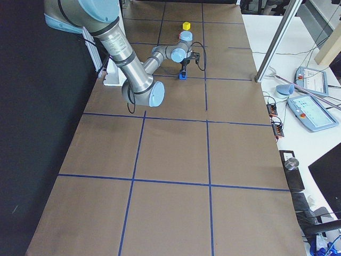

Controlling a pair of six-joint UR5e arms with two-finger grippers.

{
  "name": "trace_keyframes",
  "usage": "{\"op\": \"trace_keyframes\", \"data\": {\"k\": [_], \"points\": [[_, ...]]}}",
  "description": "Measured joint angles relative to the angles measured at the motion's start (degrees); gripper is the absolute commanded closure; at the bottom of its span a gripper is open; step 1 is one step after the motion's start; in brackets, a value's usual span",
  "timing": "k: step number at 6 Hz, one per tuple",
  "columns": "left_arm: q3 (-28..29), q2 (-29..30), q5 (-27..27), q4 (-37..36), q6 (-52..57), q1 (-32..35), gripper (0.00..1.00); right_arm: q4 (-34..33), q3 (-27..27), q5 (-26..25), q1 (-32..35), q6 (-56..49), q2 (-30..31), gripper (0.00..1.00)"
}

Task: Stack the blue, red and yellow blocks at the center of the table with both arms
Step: 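Open the right gripper and lift away from the blue cube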

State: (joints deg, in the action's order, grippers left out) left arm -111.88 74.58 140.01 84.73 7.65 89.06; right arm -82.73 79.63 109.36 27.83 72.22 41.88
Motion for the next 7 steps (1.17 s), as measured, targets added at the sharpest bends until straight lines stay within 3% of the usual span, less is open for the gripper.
{"op": "trace_keyframes", "data": {"k": [2,4,6,7], "points": [[0.1,0.0,0.0,0.0,0.1,0.0,0.00,-0.1,0.1,-2.8,-1.0,-0.1,0.0,0.00],[0.6,0.0,0.0,0.3,-0.7,-0.1,0.00,-0.2,2.2,-2.2,0.4,-0.2,0.4,0.00],[0.3,0.6,0.1,4.3,-8.9,-5.0,0.00,-0.2,13.6,4.1,5.9,-0.2,7.2,0.00],[0.4,2.6,-0.2,9.2,-17.1,-12.2,0.00,0.0,20.7,8.0,9.3,-1.3,13.0,0.00]]}}
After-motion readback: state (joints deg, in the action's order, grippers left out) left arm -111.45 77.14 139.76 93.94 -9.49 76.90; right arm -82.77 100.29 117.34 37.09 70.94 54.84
